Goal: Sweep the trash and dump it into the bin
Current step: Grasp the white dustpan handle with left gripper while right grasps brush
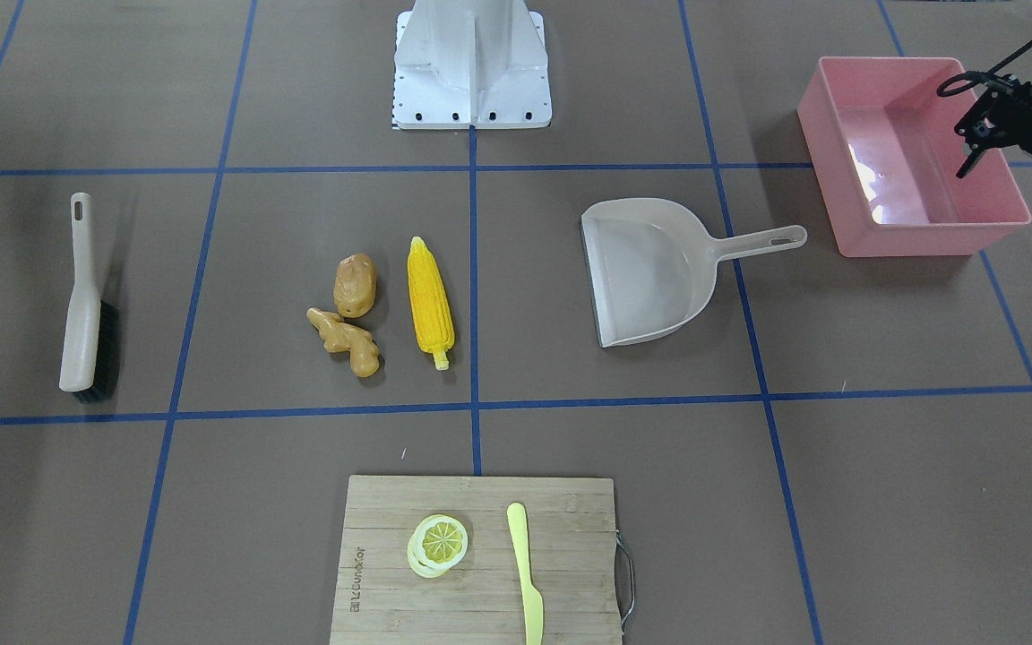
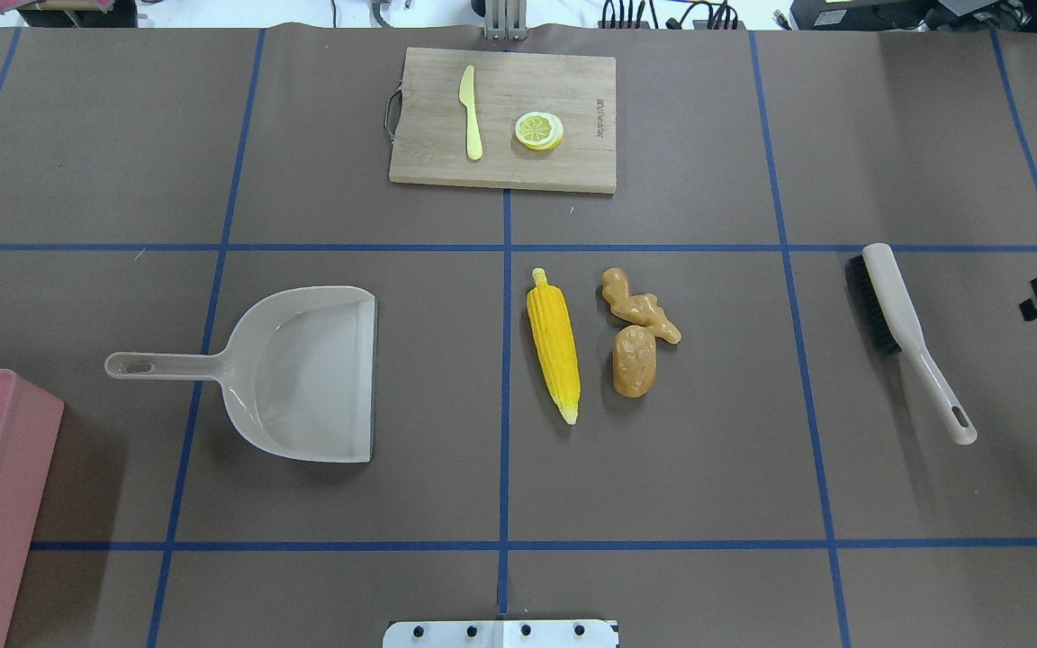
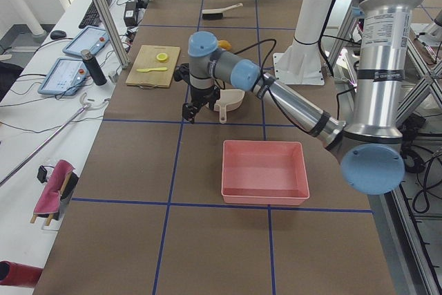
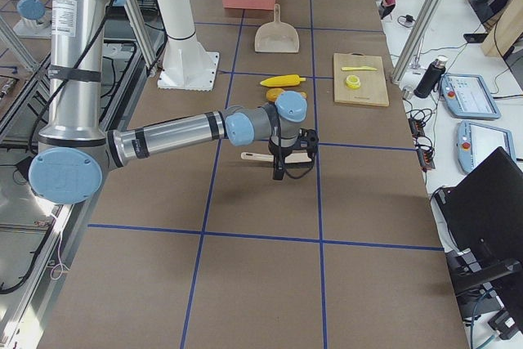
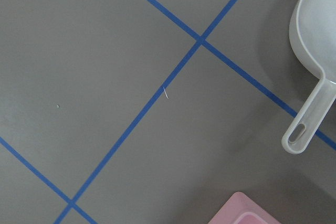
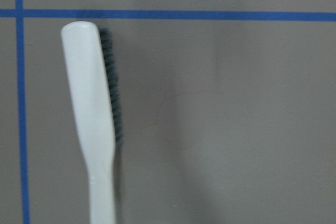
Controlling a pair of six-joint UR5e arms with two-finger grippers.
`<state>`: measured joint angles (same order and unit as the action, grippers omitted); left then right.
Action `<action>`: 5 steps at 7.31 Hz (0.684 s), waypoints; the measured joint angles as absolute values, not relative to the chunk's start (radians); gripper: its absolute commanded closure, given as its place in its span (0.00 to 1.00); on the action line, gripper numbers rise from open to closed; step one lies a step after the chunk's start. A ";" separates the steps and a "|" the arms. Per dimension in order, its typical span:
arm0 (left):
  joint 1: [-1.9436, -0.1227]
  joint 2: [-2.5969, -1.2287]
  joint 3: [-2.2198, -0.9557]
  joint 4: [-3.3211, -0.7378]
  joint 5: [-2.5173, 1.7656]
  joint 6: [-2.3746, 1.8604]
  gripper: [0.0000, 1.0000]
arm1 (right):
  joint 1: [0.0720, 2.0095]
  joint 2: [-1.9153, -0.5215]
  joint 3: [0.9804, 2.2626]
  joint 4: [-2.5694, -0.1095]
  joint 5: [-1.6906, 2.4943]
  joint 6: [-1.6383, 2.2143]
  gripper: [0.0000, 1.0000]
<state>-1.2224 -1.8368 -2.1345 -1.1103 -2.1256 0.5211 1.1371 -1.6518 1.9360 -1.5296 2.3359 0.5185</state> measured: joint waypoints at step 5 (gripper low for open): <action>-1.012 -1.802 -2.066 -1.367 -2.116 0.611 0.02 | 0.900 -1.662 1.969 -1.537 2.279 0.750 0.00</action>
